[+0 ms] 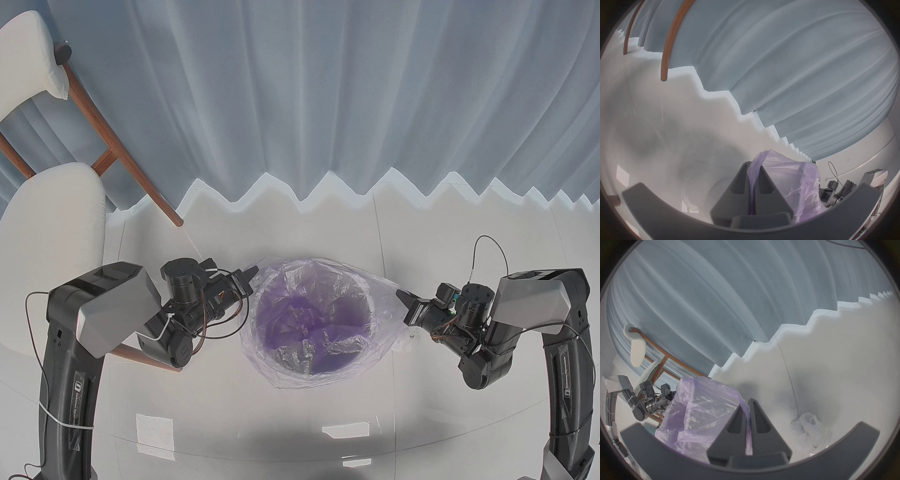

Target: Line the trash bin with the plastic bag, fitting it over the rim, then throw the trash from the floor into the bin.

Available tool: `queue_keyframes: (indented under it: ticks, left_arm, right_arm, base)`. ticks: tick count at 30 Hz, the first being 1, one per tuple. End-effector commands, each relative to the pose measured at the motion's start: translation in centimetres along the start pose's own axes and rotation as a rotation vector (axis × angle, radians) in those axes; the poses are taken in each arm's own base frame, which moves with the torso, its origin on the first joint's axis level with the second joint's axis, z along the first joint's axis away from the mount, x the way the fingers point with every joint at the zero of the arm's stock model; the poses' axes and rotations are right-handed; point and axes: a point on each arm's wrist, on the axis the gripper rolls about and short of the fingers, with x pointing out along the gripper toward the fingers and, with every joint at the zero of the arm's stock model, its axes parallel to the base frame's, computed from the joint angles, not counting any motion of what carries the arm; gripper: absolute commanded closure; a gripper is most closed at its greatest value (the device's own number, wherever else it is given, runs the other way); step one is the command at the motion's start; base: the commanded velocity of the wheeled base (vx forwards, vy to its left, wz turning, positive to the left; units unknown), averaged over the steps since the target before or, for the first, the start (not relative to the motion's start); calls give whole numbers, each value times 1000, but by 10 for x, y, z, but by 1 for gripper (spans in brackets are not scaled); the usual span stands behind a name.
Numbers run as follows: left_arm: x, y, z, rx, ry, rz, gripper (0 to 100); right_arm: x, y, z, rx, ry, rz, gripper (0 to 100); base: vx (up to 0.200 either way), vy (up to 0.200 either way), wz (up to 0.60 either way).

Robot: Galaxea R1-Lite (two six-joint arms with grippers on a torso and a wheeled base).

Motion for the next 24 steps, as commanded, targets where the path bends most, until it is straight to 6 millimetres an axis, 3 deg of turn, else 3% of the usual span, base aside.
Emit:
queue_keyframes:
  ticks: [1,6,7,9,10,19,22,24]
  left_arm:
    - [0,0,-1,1,-6,3,100]
    - [-3,-1,-5,-4,7,13,100]
    - [-3,-1,-5,-5,10,15,0]
    - [-4,-2,-5,-8,14,18,0]
    - [-4,-2,-4,-8,13,17,0]
    - [-8,0,-8,-25,30,23,0]
    - [-9,-3,-2,-32,11,14,0]
    - [-11,-17,16,-49,-52,-27,0]
  right_arm:
    - [1,-1,-2,2,-8,-1,100]
    - [-2,0,-5,5,3,-7,100]
    - [-3,0,-5,5,6,-9,100]
    - [-5,1,-7,8,17,-12,100]
    - [-5,1,-7,8,18,-13,0]
    - [-10,4,-3,25,20,-12,0]
    - [-15,12,8,79,2,1,0]
    - [-20,22,25,143,-35,26,0]
  base:
    - [0,0,0]
    - [0,0,0]
    - [0,0,0]
    - [0,0,0]
    - [0,0,0]
    - [0,0,0]
    - [0,0,0]
    - [0,0,0]
